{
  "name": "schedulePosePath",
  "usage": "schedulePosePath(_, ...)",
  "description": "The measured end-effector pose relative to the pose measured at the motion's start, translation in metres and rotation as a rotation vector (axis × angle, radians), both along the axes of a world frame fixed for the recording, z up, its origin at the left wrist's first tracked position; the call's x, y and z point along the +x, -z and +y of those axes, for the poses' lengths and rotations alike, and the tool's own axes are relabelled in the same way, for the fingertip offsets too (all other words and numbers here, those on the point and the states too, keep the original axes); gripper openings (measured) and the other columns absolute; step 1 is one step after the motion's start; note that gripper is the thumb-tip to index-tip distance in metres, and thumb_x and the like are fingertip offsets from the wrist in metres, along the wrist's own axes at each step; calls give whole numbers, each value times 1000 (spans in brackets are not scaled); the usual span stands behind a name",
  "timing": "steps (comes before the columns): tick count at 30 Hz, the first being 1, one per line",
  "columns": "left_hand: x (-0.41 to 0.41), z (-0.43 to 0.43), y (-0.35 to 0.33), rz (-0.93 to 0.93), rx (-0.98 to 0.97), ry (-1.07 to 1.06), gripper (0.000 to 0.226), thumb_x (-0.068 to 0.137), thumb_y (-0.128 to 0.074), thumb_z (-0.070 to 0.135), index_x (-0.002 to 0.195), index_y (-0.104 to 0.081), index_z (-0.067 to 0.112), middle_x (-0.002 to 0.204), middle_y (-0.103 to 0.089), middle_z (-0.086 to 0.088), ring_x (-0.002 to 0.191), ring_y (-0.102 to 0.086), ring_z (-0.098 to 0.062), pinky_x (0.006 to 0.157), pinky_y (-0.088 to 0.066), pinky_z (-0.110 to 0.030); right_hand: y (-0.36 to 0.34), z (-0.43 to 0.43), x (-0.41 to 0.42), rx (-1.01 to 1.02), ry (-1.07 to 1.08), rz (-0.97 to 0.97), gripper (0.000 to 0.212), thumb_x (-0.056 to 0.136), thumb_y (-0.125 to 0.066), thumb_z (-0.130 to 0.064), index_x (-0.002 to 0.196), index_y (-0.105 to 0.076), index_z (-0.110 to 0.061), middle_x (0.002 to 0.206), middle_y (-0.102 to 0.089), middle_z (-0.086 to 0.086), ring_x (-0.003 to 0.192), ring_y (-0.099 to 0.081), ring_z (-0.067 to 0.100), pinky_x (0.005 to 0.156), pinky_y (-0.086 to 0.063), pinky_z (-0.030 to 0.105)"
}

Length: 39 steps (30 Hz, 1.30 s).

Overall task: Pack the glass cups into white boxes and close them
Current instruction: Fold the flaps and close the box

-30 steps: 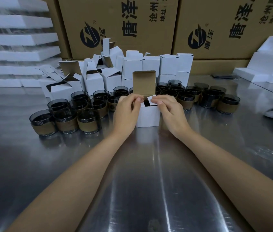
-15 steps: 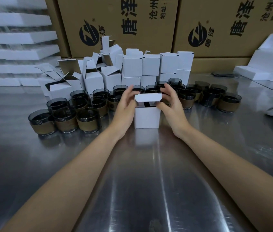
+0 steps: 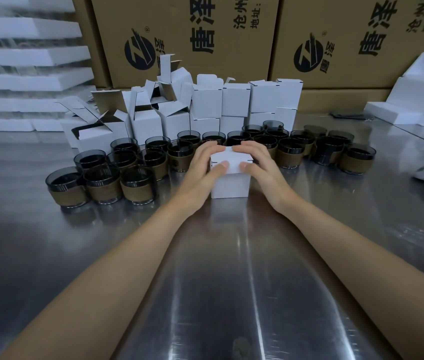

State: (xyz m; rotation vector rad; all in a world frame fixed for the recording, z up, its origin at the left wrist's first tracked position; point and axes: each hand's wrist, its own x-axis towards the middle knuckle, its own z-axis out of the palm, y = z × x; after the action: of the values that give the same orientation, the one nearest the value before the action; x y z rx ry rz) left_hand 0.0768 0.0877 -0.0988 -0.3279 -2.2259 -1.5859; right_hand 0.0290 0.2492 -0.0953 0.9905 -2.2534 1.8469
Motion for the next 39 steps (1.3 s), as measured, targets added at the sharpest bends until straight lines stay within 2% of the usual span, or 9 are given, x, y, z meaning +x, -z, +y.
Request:
schedulePosePath(3, -1, -1, 7, 40, -179, -35, 52, 96, -50, 32, 142, -36, 12, 151, -27, 3, 141, -24, -9, 118, -22, -32, 2, -1, 1, 26, 8, 42, 36, 84, -48, -22, 119, -57, -22, 135, -39, 1, 122, -33, -13, 96, -26, 2)
schedulePosePath(7, -2, 1, 4, 31, -156, -100, 52, 101, -44, 35, 148, -29, 15, 152, -32, 1, 139, -34, -14, 116, -30, -41, 3, -1, 2, 21, 42, 110, 29, 97, -46, -26, 126, -52, -25, 134, -41, 0, 118, -36, -17, 93, -28, 1)
schedulePosePath(13, -3, 3, 2, 83, -92, -89, 34, 102, -47, 18, 134, -44, 7, 139, -42, -4, 131, -42, -18, 112, -34, -42, 3, -1, 2, 31, 64, 141, 21, 100, -49, -19, 119, -55, -20, 128, -44, 1, 118, -40, -7, 92, -34, 6)
schedulePosePath(17, -3, 3, 2, 52, -28, -59, 26, 99, -50, 10, 125, -50, 8, 136, -41, 3, 129, -39, -8, 112, -31, -28, 2, 1, 1, 27, 46, 121, 21, 97, -51, -9, 114, -60, -17, 128, -43, 2, 114, -39, -17, 92, -32, 3)
schedulePosePath(20, -3, 2, 2, 32, 7, -40, 20, 101, -48, 14, 121, -51, 14, 137, -41, 6, 128, -38, -4, 103, -30, -11, 0, 2, -1, 15, 36, 40, 20, 101, -46, -15, 111, -62, -21, 132, -43, 1, 120, -38, -11, 97, -27, 2)
schedulePosePath(26, -8, 5, -4, -77, 161, -32, 18, 97, -43, 4, 110, -52, 13, 133, -40, 7, 126, -39, -8, 105, -31, -25, -3, -6, -1, -7, 36, -91, 20, 98, -46, -5, 105, -61, -16, 127, -40, -5, 116, -37, -11, 89, -27, -4)
schedulePosePath(31, -9, 10, -9, -115, 208, -4, 29, 95, -38, 2, 115, -56, 14, 137, -34, 6, 130, -31, -2, 92, -27, -3, -5, -11, 1, -22, 68, -106, 22, 95, -43, -1, 100, -56, -17, 123, -39, -5, 118, -36, -1, 85, -27, -6)
schedulePosePath(36, -7, 11, -6, -174, 210, -8, 27, 98, -39, 9, 119, -50, 21, 142, -40, -1, 130, -40, -13, 95, -34, -19, -10, -12, 7, -28, 71, -158, 24, 94, -41, -4, 92, -54, -24, 128, -39, 2, 109, -41, -1, 87, -33, 9)
schedulePosePath(39, -3, 9, -4, -186, 172, 14, 32, 96, -48, 12, 124, -47, 29, 140, -44, 0, 124, -45, -12, 90, -38, -18, -8, -13, 10, -60, 98, -130, 19, 97, -43, -5, 97, -55, -19, 128, -41, 5, 105, -45, 1, 84, -37, 8)
